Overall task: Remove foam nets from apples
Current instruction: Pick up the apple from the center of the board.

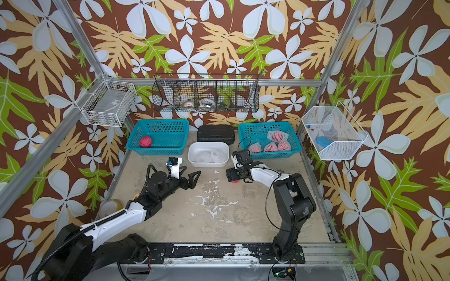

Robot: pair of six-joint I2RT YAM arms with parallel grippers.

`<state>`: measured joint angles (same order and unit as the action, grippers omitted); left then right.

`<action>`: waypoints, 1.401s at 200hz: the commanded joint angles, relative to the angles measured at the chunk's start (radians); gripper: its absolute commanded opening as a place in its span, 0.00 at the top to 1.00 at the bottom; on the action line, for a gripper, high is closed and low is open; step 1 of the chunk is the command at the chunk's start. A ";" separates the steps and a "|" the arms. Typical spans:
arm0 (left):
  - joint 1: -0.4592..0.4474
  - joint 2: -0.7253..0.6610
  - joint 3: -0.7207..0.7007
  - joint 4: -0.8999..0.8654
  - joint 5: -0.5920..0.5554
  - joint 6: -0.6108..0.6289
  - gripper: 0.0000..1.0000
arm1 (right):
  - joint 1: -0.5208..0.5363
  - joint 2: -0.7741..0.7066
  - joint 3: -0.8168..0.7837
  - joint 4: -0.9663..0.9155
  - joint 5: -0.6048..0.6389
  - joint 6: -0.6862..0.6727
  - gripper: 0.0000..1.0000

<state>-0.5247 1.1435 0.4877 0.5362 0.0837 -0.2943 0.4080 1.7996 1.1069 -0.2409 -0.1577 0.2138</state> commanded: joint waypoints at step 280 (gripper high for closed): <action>-0.112 -0.033 -0.257 0.679 0.303 0.371 0.00 | 0.269 -0.250 0.136 -0.110 -0.872 0.136 0.49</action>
<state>-0.6353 1.0897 0.2169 1.1706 0.3656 0.0513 0.6590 1.5539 1.2385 -0.3855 -0.9699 0.3363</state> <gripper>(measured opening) 0.998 0.598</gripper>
